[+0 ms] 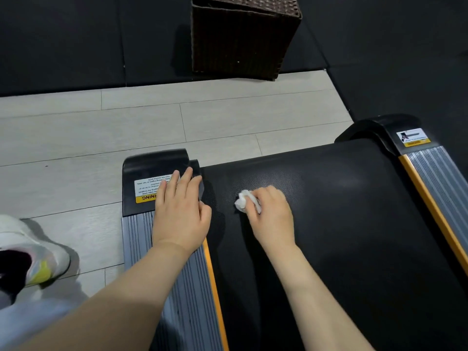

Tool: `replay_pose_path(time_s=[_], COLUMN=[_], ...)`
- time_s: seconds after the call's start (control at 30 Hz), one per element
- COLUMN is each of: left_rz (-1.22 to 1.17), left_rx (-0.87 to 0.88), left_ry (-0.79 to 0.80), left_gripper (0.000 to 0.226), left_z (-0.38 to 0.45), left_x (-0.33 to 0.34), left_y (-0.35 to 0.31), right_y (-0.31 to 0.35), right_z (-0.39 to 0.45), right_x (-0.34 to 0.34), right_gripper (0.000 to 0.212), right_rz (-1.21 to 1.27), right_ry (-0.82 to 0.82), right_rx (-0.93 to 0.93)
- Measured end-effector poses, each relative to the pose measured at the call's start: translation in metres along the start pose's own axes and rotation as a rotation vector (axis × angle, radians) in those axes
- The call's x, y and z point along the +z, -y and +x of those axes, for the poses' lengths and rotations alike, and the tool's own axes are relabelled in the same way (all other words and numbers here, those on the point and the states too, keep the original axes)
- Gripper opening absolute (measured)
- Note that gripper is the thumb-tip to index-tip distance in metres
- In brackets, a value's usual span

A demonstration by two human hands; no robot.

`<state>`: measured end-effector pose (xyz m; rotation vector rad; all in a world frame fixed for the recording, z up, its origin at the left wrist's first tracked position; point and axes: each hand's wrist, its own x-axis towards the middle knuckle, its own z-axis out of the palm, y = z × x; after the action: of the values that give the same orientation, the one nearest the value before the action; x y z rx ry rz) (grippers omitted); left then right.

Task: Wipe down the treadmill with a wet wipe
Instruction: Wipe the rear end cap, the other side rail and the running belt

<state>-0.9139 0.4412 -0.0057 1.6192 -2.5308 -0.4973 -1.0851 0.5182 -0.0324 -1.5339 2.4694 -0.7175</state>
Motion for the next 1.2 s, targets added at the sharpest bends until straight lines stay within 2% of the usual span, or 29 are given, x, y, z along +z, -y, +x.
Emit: replay_pose_path(time_s=[0.07, 0.17, 0.27, 0.33, 0.4, 0.47, 0.53, 0.63, 0.7, 0.73, 0.77, 0.83, 0.93, 1.03, 1.07, 1.13, 1.2], left_rz=[0.011, 0.014, -0.002, -0.002, 0.000, -0.009, -0.015, -0.008, 0.003, 0.007, 0.016, 0.035, 0.042, 0.063, 0.075, 0.116, 0.143], left_rx=[0.006, 0.009, 0.017, 0.019, 0.014, 0.001, -0.004, 0.002, 0.007, 0.011, 0.014, 0.016, 0.014, 0.043, 0.077, 0.171, 0.230], left_ry=[-0.002, -0.011, -0.021, -0.018, -0.009, -0.006, -0.005, -0.008, -0.001, 0.004, 0.009, 0.017, 0.018, 0.025, 0.033, 0.051, 0.058], left_gripper=[0.061, 0.061, 0.066, 0.066, 0.062, 0.060, 0.058, 0.056, 0.055, 0.055, 0.056, 0.056, 0.056, 0.057, 0.058, 0.061, 0.062], left_z=[0.001, 0.002, 0.003, 0.003, 0.002, 0.001, 0.001, 0.001, 0.001, 0.001, 0.001, 0.002, 0.001, 0.000, 0.000, 0.002, 0.003], left_x=[0.001, 0.003, 0.004, 0.004, 0.003, 0.002, 0.000, 0.001, 0.001, 0.000, 0.000, 0.000, 0.000, 0.000, 0.000, 0.002, 0.003], left_y=[0.000, 0.001, 0.003, 0.003, 0.004, 0.003, 0.002, 0.002, 0.002, 0.001, 0.001, -0.001, -0.002, -0.001, -0.001, -0.001, -0.001], right_y=[0.006, 0.035, 0.051, 0.049, 0.037, 0.005, -0.051, -0.146, -0.165, -0.156, -0.136, -0.081, 0.008, 0.027, 0.015, -0.034, -0.106], right_z=[-0.004, -0.008, -0.002, 0.008, 0.021, 0.040, 0.058, 0.057, 0.048, 0.047, 0.047, 0.043, 0.017, 0.008, 0.020, 0.051, 0.076], right_x=[0.007, 0.022, 0.029, 0.026, 0.019, 0.002, -0.029, -0.088, -0.096, -0.089, -0.077, -0.045, -0.001, 0.006, -0.002, -0.024, -0.059], right_gripper=[0.031, 0.031, 0.029, 0.026, 0.024, 0.029, 0.030, 0.033, 0.036, 0.035, 0.031, 0.018, 0.018, 0.015, 0.012, 0.006, 0.005], right_rz=[-0.105, -0.101, -0.040, -0.095, -0.168, -0.261, -0.372, -0.315, -0.265, -0.250, -0.250, -0.254, -0.252, -0.249, -0.265, -0.380, -0.456], right_ry=[-0.087, -0.059, 0.074, 0.116, 0.121, 0.090, 0.052, -0.216, -0.315, -0.301, -0.278, -0.215, -0.029, 0.158, 0.190, 0.266, 0.149], right_rx=[0.026, 0.007, -0.253, -0.441, -0.492, -0.322, 0.074, 0.686, 0.846, 0.831, 0.739, 0.405, -0.059, -0.371, -0.362, -0.143, 0.175])
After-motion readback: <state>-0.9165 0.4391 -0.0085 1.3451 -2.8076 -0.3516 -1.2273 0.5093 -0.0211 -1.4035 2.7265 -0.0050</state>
